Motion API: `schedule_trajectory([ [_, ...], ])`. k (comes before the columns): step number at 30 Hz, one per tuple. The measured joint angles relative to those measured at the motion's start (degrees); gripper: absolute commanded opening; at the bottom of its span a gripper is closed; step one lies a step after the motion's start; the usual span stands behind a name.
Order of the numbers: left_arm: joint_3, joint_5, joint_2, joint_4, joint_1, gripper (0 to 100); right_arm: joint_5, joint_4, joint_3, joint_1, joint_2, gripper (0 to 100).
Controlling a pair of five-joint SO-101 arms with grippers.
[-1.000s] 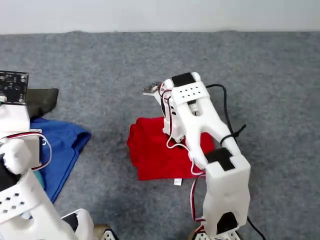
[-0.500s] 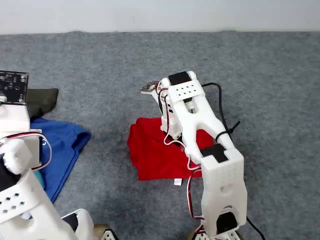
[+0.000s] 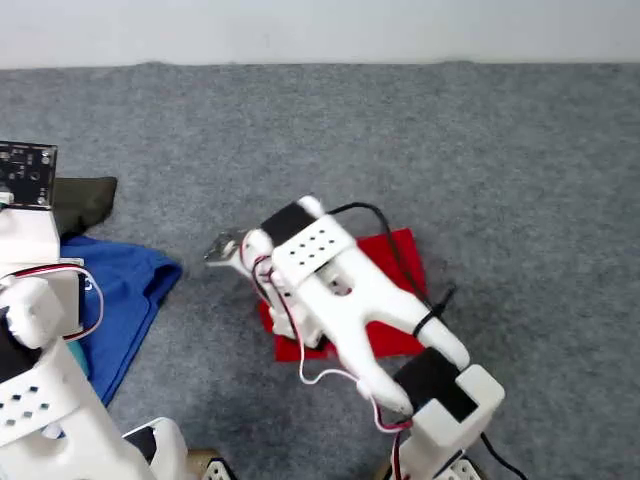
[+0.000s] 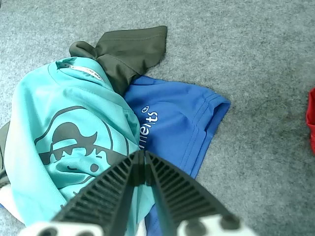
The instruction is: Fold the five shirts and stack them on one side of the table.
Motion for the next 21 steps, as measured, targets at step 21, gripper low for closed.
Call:
schedule_trajectory([
  [21,0.00,0.00,0.00,0.00,0.00,2,0.09,0.00,-3.16,-3.87,-6.24,1.0],
])
